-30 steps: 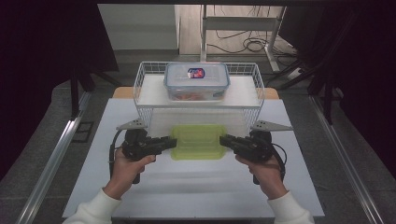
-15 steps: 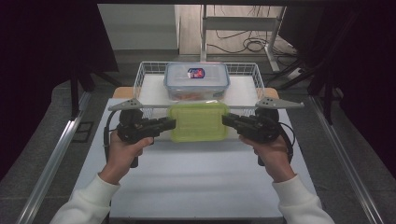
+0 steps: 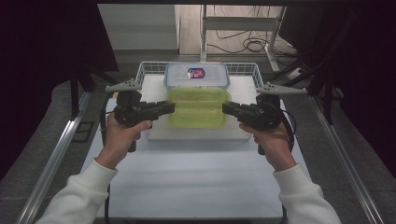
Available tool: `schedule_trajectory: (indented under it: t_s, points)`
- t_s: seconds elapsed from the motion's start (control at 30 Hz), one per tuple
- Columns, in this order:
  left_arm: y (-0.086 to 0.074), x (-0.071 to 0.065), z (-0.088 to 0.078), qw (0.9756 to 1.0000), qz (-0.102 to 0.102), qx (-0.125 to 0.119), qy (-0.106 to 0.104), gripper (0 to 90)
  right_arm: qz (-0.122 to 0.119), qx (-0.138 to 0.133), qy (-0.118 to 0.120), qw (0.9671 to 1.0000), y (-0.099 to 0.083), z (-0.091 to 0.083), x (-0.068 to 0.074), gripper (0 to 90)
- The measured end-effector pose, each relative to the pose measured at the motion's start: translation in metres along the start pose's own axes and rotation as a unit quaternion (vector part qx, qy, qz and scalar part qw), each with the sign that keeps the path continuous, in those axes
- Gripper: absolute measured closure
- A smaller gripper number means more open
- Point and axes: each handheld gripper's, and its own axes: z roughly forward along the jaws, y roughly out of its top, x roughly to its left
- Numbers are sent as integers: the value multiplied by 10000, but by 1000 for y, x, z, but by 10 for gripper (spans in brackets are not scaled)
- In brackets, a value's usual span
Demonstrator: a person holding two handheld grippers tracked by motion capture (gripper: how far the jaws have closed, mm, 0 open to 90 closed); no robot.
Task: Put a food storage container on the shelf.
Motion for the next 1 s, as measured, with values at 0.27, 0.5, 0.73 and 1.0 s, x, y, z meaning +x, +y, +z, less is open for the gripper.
schedule_trajectory:
  t_s: [0.27, 0.5, 0.73, 1.0]
  points:
    - [20, 9, 4, 10000, 30, -35, 10, 783, -65, -10, -43, 10000, 20, 4, -6, 796]
    - [46, 23, 9, 10000, 54, -37, 71, 785, -33, -8, -46, 10000, 43, 14, -18, 797]
    - [70, 38, 18, 9998, -36, -54, 181, 790, 16, 30, -43, 10000, 71, 29, -36, 797]
    - [88, 54, 27, 9997, -122, 11, 198, 790, 156, 151, -31, 9998, 93, 41, -51, 797]
